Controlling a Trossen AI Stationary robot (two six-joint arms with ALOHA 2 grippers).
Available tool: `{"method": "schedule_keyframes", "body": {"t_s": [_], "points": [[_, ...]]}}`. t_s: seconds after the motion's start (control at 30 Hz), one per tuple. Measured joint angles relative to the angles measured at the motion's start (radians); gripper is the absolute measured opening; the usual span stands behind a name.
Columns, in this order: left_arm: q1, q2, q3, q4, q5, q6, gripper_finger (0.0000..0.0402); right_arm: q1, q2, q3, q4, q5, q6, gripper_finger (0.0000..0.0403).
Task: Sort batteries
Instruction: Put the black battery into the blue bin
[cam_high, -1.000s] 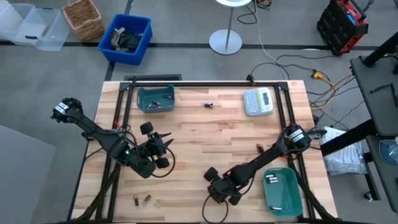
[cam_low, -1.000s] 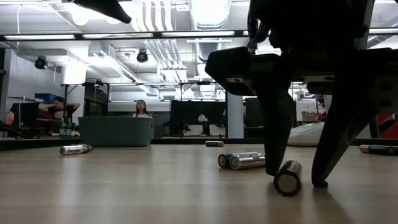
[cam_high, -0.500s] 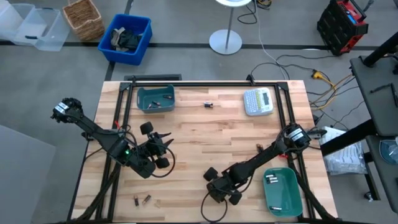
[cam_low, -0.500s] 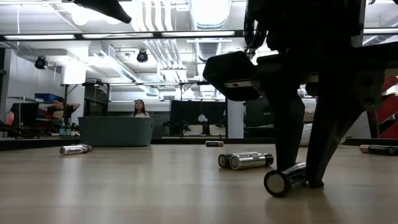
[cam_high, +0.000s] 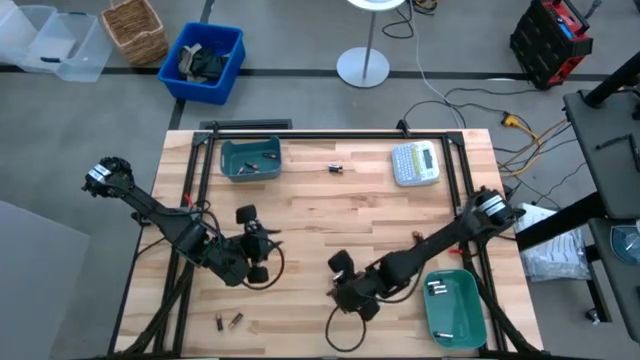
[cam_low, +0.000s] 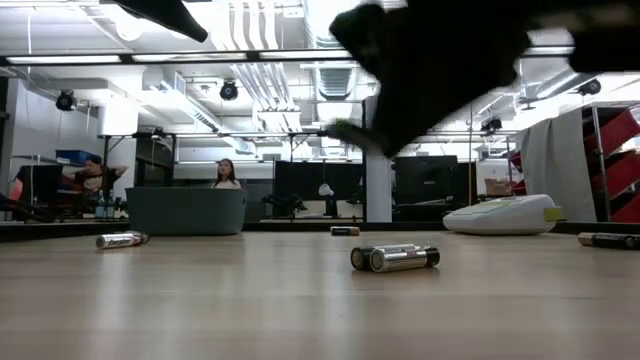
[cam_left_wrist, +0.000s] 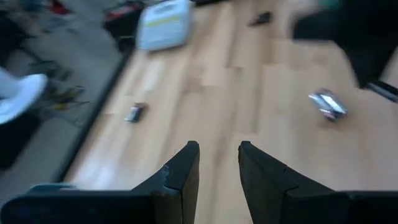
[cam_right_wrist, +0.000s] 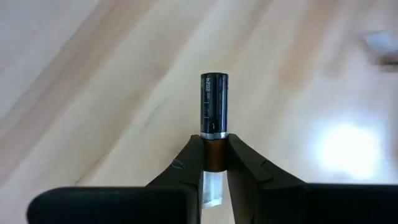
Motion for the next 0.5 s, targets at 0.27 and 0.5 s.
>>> {"method": "schedule_keyframes", "body": {"t_s": [0.27,0.5], "points": [[0.0,0.009,-0.021,0.134,0.176,0.112,0.0094,-0.03,-0.073,0.006,0.195,0.316,0.084,0.0036],[0.004,0.048,-0.019,0.159,0.212,0.139,0.0094,-0.079,-0.071,0.008,0.348,0.363,0.034,0.0036]]}}
